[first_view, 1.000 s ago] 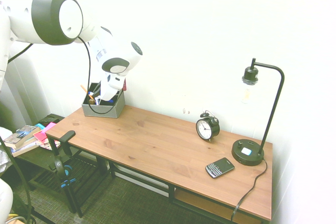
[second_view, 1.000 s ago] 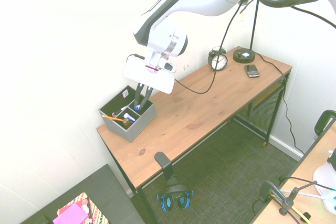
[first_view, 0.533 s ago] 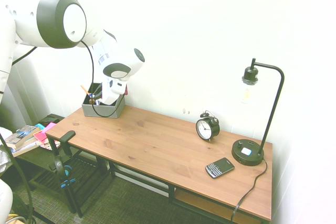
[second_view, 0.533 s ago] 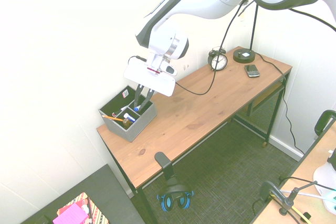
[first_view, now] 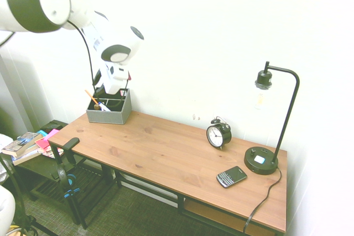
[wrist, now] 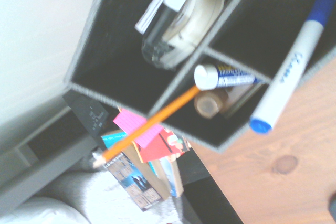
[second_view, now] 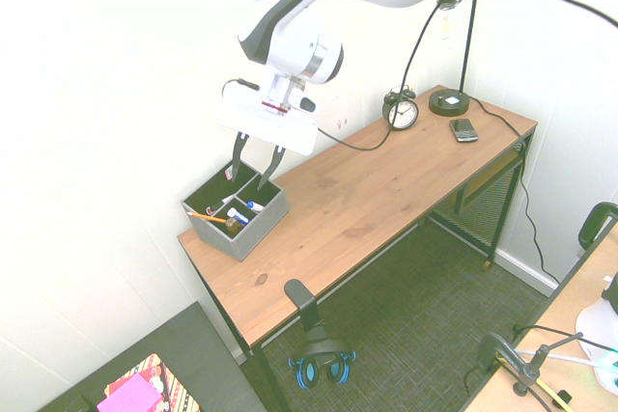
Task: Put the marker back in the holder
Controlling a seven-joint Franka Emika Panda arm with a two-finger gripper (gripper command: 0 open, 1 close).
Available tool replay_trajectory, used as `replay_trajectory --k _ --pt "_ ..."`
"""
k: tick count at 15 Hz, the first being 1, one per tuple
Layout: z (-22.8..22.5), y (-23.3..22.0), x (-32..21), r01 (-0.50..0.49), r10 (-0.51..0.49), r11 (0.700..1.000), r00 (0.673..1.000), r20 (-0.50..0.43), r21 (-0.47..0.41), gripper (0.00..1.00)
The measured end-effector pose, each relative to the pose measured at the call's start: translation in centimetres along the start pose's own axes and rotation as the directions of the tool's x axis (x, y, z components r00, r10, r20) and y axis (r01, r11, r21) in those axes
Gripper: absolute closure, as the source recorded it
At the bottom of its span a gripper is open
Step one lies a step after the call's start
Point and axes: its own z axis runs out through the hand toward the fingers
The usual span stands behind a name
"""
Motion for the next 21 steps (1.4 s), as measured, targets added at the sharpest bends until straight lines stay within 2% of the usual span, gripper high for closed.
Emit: replay_trajectory --k 3,6,9,11,13,14,16,18,19,21 --pt "-3.2 5.4 0.2 0.126 -0.134 0.990 0.981 -0.137 -0.066 0.00" --pt "-5.9 10.8 2.3 0.246 -0.279 0.956 0.930 -0.241 -0.157 0.00" --pt "-9.0 13.2 4.0 0.358 -0.420 0.904 0.846 -0.328 -0.234 0.00" --pt "-10.3 13.2 5.4 0.439 -0.515 0.856 0.773 -0.370 -0.273 0.00" --pt "-10.6 12.7 6.9 0.516 -0.601 0.799 0.703 -0.381 -0.309 0.00" --pt "-10.6 12.7 7.5 0.536 -0.624 0.781 0.687 -0.372 -0.319 0.00" --pt "-10.9 12.5 8.2 0.548 -0.643 0.765 0.671 -0.369 -0.338 0.00" --pt "-11.5 12.4 8.6 0.528 -0.658 0.752 0.622 -0.424 -0.394 0.00" --pt "-11.7 12.2 8.7 0.513 -0.652 0.758 0.608 -0.453 -0.403 0.00" --pt "-11.9 12.1 8.6 0.493 -0.630 0.776 0.605 -0.486 -0.393 0.00"
